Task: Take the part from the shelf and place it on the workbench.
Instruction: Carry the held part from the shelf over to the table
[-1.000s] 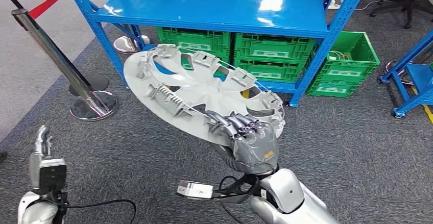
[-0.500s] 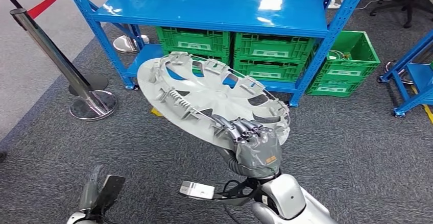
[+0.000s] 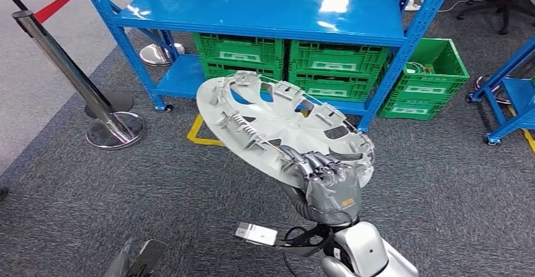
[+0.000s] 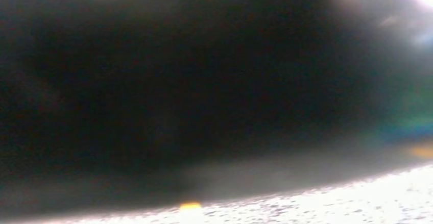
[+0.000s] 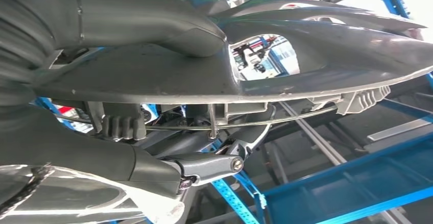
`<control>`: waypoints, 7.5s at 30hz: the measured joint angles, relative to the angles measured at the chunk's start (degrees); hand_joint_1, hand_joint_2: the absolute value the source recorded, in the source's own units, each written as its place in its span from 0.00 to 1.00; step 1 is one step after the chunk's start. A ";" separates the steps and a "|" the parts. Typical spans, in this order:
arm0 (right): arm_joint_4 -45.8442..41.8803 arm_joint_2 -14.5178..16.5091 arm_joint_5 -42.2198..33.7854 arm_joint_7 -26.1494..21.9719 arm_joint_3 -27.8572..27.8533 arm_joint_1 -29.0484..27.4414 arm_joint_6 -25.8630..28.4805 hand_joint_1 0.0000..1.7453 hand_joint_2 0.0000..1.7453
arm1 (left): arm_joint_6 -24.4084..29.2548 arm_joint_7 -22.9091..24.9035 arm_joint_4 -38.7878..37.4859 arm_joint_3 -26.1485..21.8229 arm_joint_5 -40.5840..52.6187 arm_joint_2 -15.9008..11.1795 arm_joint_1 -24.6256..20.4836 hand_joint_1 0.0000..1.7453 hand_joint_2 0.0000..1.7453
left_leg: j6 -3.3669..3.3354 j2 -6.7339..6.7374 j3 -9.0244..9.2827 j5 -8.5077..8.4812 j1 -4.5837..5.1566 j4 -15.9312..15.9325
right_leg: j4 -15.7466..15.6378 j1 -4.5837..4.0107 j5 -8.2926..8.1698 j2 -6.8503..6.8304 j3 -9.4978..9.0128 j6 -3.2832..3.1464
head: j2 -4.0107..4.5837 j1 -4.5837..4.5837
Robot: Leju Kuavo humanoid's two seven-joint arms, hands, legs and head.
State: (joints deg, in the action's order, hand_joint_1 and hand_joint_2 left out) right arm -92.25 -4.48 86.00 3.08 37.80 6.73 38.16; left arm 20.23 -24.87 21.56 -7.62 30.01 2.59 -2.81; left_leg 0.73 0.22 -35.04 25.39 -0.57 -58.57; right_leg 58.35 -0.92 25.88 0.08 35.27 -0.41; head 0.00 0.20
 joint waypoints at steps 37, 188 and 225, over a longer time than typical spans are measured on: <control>-0.33 0.02 -0.03 0.77 -2.41 0.80 -0.21 1.00 1.00 | -1.22 0.31 -1.91 -2.35 -0.61 -1.32 1.97 0.00 0.00 | 0.01 0.00 -0.02 -0.01 -0.01 0.00 | 0.01 -0.01 0.00 -0.01 0.03 0.00 | 0.00 0.00; 1.15 1.68 1.10 1.07 -3.12 3.05 -0.28 1.00 1.00 | -7.14 2.03 0.25 -14.30 10.29 0.35 1.73 0.00 0.00 | -0.10 4.09 0.09 -0.44 0.82 0.70 | -1.20 1.14 3.46 -5.87 -4.36 0.89 | 0.00 -1.14; 1.00 1.98 2.01 1.18 -2.49 3.21 -0.32 1.00 1.00 | -8.04 2.07 0.16 -15.75 10.17 0.84 1.51 0.00 0.00 | -2.45 0.54 -0.02 -0.60 0.72 1.26 | 7.78 1.45 8.86 -1.27 -0.34 2.17 | 0.00 -0.74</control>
State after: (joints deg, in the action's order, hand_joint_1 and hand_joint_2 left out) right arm -91.25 -2.50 88.01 4.25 35.31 9.94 37.85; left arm 12.19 -22.80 21.73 -23.37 40.18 3.43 -1.31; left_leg -1.72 0.75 -35.06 24.79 0.16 -57.32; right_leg 66.13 0.52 34.74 -1.20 34.93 1.77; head 0.00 -0.54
